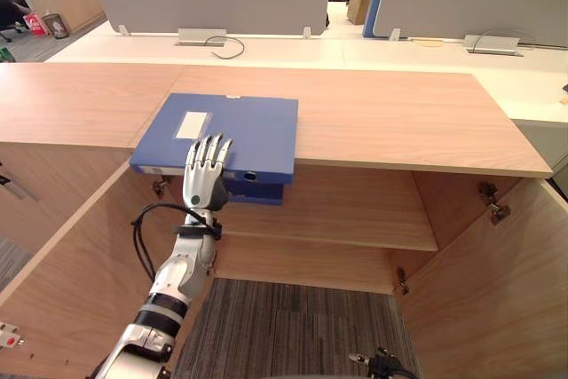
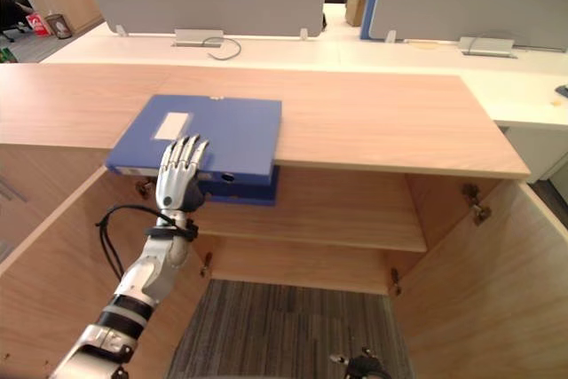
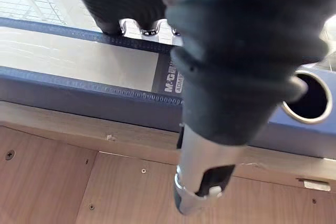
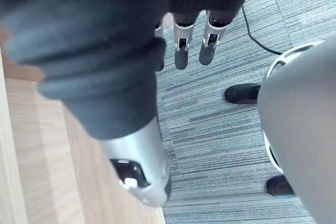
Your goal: Walk over to the cabinet, pick up the folder, carry it to the office cabinet, place the folder inside the office cabinet, then close the office cabinet door
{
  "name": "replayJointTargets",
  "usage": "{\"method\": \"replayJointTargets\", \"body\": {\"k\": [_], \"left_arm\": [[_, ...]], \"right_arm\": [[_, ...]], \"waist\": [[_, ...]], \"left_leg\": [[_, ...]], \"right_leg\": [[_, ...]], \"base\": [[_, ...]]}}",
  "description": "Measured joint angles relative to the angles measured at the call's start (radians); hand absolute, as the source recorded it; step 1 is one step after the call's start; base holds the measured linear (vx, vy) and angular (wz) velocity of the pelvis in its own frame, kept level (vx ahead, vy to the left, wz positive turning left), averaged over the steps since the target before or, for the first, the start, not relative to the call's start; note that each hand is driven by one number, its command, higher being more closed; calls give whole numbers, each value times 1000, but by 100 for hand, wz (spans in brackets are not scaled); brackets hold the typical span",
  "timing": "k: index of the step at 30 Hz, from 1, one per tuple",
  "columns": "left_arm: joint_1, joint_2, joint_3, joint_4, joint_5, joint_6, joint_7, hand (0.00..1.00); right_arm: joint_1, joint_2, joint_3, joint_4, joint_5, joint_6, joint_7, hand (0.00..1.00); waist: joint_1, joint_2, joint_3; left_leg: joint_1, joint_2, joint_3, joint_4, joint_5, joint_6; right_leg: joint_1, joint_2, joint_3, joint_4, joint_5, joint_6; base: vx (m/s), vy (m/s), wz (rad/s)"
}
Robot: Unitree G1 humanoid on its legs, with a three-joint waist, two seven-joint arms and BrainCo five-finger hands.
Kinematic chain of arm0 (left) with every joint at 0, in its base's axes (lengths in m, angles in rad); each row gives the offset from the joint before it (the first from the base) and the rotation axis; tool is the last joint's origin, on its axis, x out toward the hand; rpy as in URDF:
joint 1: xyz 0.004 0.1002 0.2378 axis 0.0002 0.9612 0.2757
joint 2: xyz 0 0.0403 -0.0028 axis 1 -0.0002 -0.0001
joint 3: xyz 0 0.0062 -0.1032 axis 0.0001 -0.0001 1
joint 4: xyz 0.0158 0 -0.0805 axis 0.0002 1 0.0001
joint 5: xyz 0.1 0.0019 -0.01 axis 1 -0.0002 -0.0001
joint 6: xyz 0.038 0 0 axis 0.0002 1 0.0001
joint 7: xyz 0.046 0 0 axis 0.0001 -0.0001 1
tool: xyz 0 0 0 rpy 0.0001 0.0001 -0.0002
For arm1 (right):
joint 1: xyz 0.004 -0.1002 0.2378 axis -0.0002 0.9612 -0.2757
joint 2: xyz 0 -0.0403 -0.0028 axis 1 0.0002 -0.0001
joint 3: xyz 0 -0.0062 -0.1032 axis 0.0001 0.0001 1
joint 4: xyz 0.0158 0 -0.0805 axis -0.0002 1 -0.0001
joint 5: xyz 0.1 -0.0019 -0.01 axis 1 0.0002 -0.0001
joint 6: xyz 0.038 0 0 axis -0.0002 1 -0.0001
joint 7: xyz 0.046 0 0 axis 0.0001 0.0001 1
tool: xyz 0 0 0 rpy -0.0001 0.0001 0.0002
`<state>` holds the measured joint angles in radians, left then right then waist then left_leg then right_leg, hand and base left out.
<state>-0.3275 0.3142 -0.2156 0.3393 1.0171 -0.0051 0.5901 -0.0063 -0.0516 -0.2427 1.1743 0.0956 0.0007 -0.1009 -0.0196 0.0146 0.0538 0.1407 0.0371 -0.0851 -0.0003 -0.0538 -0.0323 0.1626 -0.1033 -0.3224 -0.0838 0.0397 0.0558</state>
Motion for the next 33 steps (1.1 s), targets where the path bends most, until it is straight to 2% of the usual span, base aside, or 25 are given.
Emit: {"method": "replayJointTargets", "body": {"k": [4, 9, 16, 20, 21, 24, 26, 27, 29, 31, 33], "left_arm": [[-64, 19, 3, 36, -1, 1, -2, 100], [-97, 45, 5, 76, -1, 8, 3, 100], [-115, 40, 3, 39, -3, 2, 5, 100], [-25, 4, -33, -149, -18, 0, -9, 100], [47, -11, -79, -271, -39, -20, -28, 100], [152, -38, -109, -441, -90, -92, -87, 100], [252, -78, -109, -595, -257, -195, -169, 100], [271, -86, -107, -623, -315, -214, -188, 100], [334, -117, -54, -704, -503, -253, -254, 100], [403, -138, 62, -753, -920, -281, -365, 100], [475, -174, 208, -791, -1322, -286, -443, 100]], "right_arm": [[-2, -7, 3, 0, 0, 0, 3, 0], [-8, -18, 12, 0, 1, 0, 12, 0], [-6, -26, 48, 0, 1, -1, 13, 0], [-2, -25, 47, 0, 1, -1, 11, 0], [2, -24, 47, 1, 1, -1, 10, 0], [7, -20, 46, 1, 8, -1, 5, 0], [24, -17, 46, -2, 55, -5, 1, 0], [28, -17, 47, -3, 64, -6, 1, 0], [43, -18, 49, -20, 89, -13, 1, 0], [71, -21, 61, -63, 137, -24, 10, 0], [101, -25, 83, -98, 196, -35, 19, 0]], "waist": [[-1, 0, 0], [-19, 1, 1], [-26, 5, 4], [-24, 10, 9], [-18, 13, 11], [-11, 17, 13], [6, 20, 12], [11, 20, 11], [19, 25, 9], [22, 35, 2], [28, 42, -4]], "left_leg": [[2, 0, 7, 0, 0, 0], [4, 0, 21, 1, 0, 0], [5, 0, 22, 1, 0, 0], [5, 0, 22, 0, -2, 2], [5, 0, 21, 0, -3, 3], [0, -2, 20, 5, -3, 4], [0, -1, 21, 7, -3, 4], [0, -1, 21, 9, -3, 4], [1, 2, 22, 16, -3, 3], [1, 8, 27, 22, -6, -1], [0, 16, 34, 25, -10, -8]], "right_leg": [[0, 0, 6, 0, 3, 0], [-5, 0, 23, -3, 9, 1], [-5, 0, 25, -5, 11, 1], [-5, 0, 25, -1, 11, 1], [-5, -1, 25, -1, 11, 1], [-6, -4, 28, 0, 10, 2], [-7, -3, 33, 0, 10, 3], [-7, -3, 35, 0, 9, 3], [-8, -2, 41, 10, 6, 7], [-16, 1, 52, 31, -3, 10], [-32, 4, 63, 57, -15, 8]], "base": [[-12, 33, -5], [-23, 39, -9], [-11, 14, -1], [15, 29, 0], [12, 35, 1], [4, 15, 1], [-18, 34, -4], [-44, 25, -3], [-53, 13, -4], [-76, 11, -9], [-88, 4, -12]]}}
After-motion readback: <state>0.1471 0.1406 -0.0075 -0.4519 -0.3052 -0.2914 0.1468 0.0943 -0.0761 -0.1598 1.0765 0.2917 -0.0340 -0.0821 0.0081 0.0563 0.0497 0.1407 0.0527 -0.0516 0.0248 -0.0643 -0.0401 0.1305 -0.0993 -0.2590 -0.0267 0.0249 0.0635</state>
